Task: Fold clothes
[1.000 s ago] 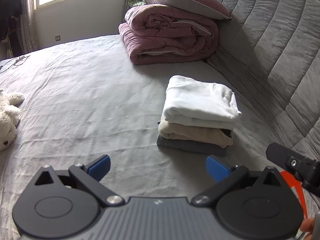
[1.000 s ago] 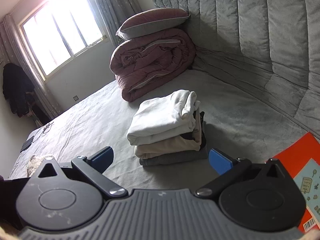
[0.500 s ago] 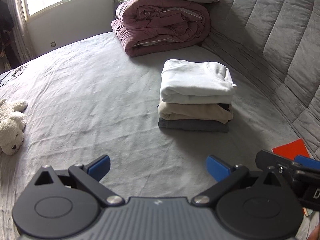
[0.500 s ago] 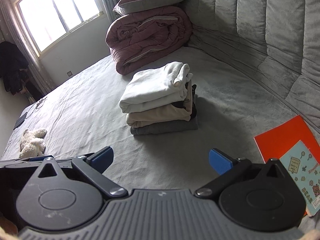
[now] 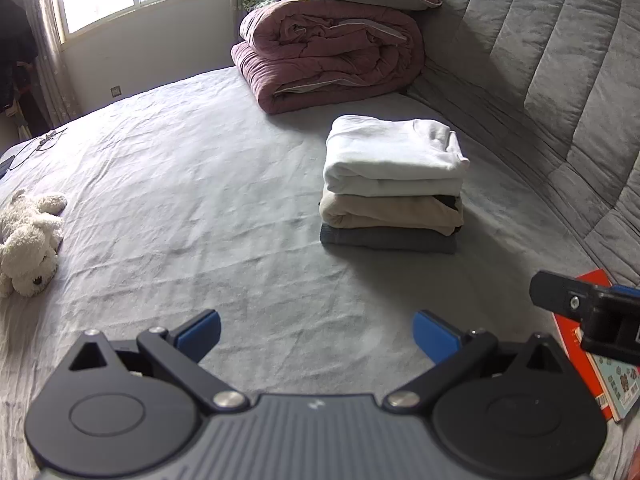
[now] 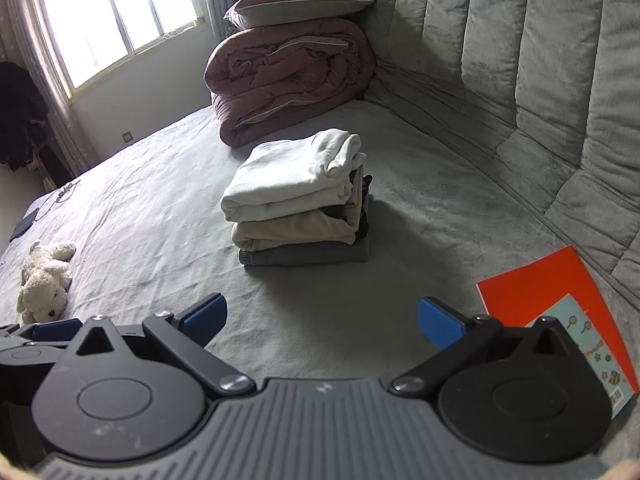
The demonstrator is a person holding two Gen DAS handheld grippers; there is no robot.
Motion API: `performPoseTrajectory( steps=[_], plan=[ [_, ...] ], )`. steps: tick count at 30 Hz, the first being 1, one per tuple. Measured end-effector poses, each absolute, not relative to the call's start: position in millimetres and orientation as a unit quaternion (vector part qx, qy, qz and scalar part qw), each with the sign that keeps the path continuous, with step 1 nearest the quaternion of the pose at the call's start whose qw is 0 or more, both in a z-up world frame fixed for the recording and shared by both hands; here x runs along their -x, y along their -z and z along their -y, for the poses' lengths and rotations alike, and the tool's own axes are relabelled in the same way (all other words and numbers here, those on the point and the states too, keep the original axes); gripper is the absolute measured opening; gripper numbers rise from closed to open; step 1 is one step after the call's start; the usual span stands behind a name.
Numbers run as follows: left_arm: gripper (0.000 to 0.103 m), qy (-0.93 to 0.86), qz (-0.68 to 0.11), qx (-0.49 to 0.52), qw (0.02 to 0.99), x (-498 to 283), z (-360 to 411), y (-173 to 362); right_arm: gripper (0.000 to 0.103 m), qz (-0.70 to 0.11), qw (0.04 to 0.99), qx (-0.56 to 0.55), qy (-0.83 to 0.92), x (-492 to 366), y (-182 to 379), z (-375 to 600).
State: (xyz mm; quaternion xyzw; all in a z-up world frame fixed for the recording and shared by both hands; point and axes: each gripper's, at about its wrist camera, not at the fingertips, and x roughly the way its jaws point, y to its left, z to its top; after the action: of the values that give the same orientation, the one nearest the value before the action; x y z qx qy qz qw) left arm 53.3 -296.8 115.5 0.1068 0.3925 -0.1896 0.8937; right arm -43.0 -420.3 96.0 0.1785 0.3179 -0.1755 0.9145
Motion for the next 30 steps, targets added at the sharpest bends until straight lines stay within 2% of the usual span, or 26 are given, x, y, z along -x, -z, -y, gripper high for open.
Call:
performPoseTrajectory(
  steps=[30],
  plan=[
    [0.102, 0.191, -0.397, -0.114, 0.890, -49.1, 296.6, -114.9, 0.103, -0.319, 0.918, -0.174, 0.160, 42.7, -96.5, 415.2]
  ],
)
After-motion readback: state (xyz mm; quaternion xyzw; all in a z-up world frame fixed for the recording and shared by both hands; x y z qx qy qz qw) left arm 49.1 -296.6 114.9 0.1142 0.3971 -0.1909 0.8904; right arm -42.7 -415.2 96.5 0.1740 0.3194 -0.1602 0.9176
